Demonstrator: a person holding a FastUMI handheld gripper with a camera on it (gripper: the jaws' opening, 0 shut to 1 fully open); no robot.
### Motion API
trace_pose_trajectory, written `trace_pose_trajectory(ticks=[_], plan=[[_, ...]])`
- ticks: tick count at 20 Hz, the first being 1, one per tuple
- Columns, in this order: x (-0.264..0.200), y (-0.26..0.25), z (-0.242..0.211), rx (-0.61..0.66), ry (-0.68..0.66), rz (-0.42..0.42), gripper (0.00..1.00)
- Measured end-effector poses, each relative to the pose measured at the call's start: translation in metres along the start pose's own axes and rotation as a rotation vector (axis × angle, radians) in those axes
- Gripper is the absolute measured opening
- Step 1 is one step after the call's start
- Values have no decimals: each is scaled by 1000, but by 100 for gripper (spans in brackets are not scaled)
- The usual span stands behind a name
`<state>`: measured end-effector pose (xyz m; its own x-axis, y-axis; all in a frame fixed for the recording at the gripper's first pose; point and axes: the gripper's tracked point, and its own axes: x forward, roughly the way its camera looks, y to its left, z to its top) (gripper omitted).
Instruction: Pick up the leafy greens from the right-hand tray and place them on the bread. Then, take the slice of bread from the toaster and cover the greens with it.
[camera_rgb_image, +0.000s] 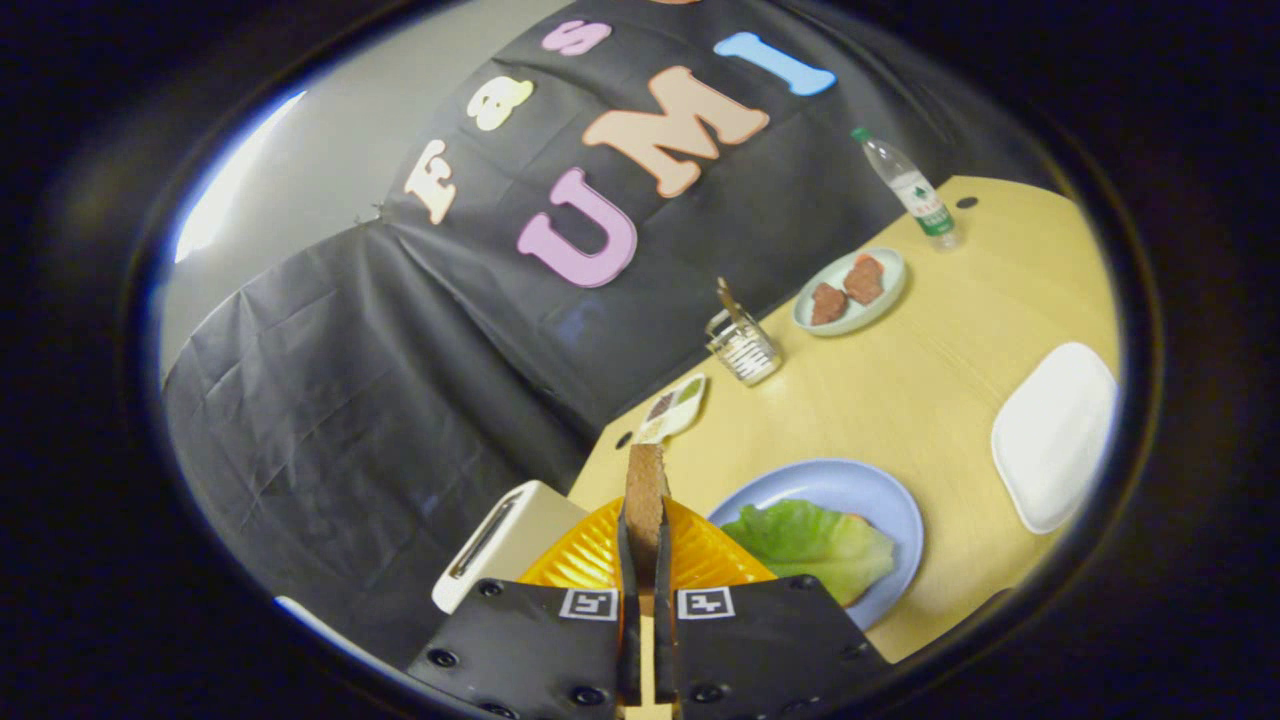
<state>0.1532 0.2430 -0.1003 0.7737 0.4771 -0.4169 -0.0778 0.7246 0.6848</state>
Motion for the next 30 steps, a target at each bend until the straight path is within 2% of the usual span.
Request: trace_pose_trajectory(ticks=[3,5,7,11,14,18,22,27,30], plan=[[7,-41,-8,-16,18,-107,8],[8,-64,-15,-66,37,-186,8],[8,-73,-20,-132,57,-224,11],[5,-92,-17,-261,50,-298,41],[-9,-93,-6,-365,17,-321,64],[-45,-79,34,-471,-126,-285,95],[-92,-66,80,-517,-288,-222,96],[-148,-72,123,-604,-433,-234,97],[-156,-70,136,-677,-451,-233,97]])
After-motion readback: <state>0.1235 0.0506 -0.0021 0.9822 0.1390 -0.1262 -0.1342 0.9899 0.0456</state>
